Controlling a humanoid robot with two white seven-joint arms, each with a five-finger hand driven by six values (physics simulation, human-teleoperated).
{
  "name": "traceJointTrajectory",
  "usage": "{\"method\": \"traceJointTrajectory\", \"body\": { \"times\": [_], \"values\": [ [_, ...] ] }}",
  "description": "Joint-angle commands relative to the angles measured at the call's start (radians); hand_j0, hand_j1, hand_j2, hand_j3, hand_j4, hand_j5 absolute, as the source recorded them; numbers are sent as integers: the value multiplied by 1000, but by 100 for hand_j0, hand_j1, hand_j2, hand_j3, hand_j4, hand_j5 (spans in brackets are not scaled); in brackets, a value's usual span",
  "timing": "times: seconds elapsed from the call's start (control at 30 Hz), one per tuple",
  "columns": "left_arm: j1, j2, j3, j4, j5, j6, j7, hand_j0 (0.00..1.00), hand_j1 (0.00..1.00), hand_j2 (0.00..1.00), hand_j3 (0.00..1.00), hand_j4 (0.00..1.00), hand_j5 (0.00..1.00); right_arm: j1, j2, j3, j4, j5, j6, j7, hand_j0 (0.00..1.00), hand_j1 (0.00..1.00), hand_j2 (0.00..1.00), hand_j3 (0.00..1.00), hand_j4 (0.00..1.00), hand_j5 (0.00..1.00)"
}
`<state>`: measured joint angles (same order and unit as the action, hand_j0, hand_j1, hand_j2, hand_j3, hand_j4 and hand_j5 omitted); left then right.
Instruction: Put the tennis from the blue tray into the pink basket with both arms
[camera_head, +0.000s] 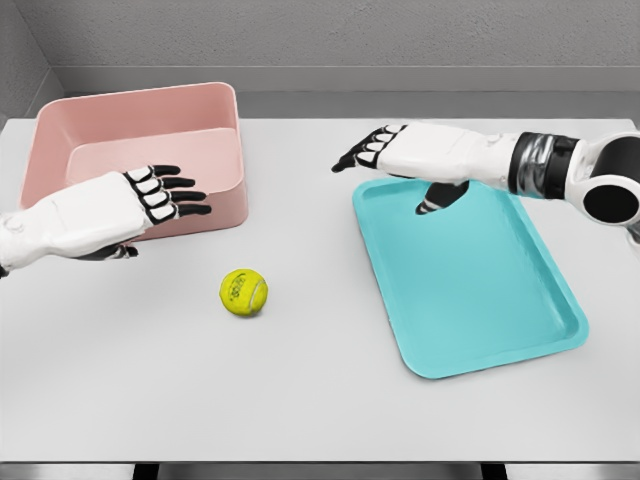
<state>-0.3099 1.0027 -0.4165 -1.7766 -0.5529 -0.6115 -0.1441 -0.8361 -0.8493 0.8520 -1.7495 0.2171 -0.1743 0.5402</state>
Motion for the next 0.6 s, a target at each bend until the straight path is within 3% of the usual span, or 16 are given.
{"method": "traceJointTrajectory", "body": {
  "times": [0.0,0.07,0.1,0.23,0.37,0.57],
  "values": [
    [0,-27,-18,-11,-32,1,0,100,100,100,100,100,100,25,-145,-217,2,-2,-4,0,100,100,100,100,100,100],
    [5,-56,-24,-11,-36,1,0,100,100,100,100,100,100,163,-198,-344,4,-2,-25,0,100,100,100,100,100,100],
    [3,-68,-36,-11,-38,1,-9,100,100,100,100,100,100,207,-220,-390,7,-2,-85,0,100,100,100,100,100,100],
    [3,-105,-62,-12,-44,1,-109,100,100,100,100,100,100,400,-275,-551,15,-4,-211,-3,100,100,100,100,100,100],
    [-2,-139,-93,-12,-47,1,-137,100,100,100,100,100,100,439,-266,-562,4,-5,-248,0,100,100,100,100,100,100],
    [-28,-208,-160,-11,-102,1,-169,100,100,100,100,100,100,431,-267,-562,-1,-4,-252,4,100,100,100,100,100,100]
  ]
}}
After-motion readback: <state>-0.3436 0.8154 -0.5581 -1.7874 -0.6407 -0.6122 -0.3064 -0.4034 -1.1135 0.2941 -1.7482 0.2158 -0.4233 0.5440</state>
